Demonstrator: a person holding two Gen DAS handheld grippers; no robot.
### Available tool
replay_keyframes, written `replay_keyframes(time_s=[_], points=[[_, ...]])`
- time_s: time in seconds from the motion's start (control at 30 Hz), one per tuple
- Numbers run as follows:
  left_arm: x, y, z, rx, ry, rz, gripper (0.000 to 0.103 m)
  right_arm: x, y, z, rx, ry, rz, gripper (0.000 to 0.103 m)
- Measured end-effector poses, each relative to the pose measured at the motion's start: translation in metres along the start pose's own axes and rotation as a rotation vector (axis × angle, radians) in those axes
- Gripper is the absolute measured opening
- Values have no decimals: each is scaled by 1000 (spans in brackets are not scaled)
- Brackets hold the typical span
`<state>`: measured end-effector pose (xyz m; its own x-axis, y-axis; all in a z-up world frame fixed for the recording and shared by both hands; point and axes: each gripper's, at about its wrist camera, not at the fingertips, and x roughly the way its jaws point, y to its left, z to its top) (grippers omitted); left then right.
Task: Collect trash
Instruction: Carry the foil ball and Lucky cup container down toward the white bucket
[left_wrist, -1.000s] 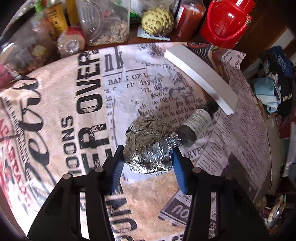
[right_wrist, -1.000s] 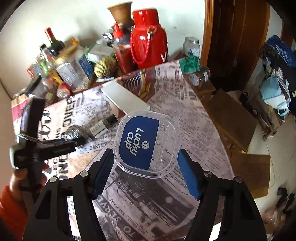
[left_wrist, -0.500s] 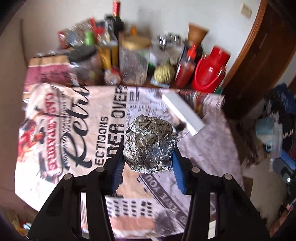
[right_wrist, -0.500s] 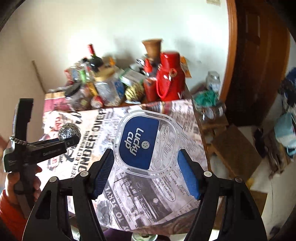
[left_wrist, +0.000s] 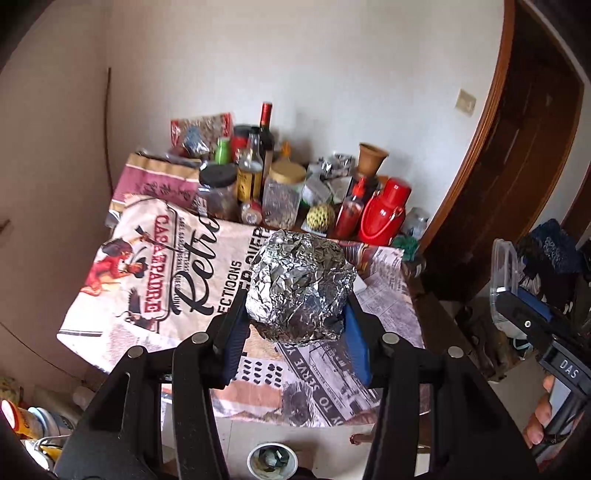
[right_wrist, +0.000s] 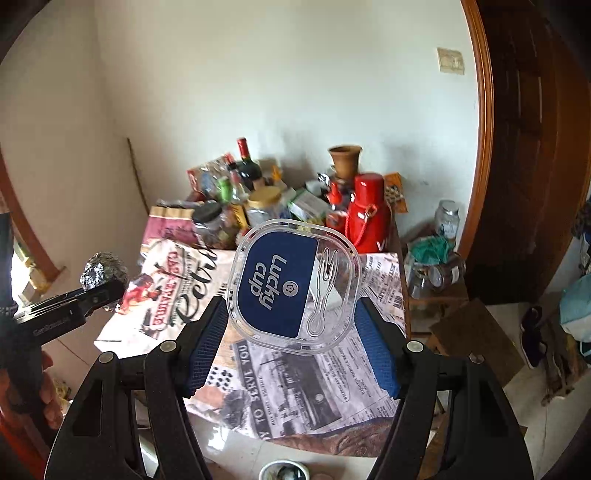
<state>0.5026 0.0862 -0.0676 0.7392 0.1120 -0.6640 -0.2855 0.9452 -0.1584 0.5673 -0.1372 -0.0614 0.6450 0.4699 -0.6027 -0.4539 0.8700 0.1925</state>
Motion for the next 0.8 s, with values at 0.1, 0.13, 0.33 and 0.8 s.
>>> replay_keyframes(time_s=[0.1,0.13,0.33,0.8], points=[[-27,4,-8,6,-30,-18,48,-17,12,-6,-2,-30,-7,67],[-33,5,-11,9,-36,-26,48,-25,17,-10,-3,-39,-13,67],[-80,20,-33,59,-82,-75,48,-65,51,-36,6,-80,-51,67],[-164,68,-131,141,-15,-150,48,-125,125,-131,65,-8,-117,67]])
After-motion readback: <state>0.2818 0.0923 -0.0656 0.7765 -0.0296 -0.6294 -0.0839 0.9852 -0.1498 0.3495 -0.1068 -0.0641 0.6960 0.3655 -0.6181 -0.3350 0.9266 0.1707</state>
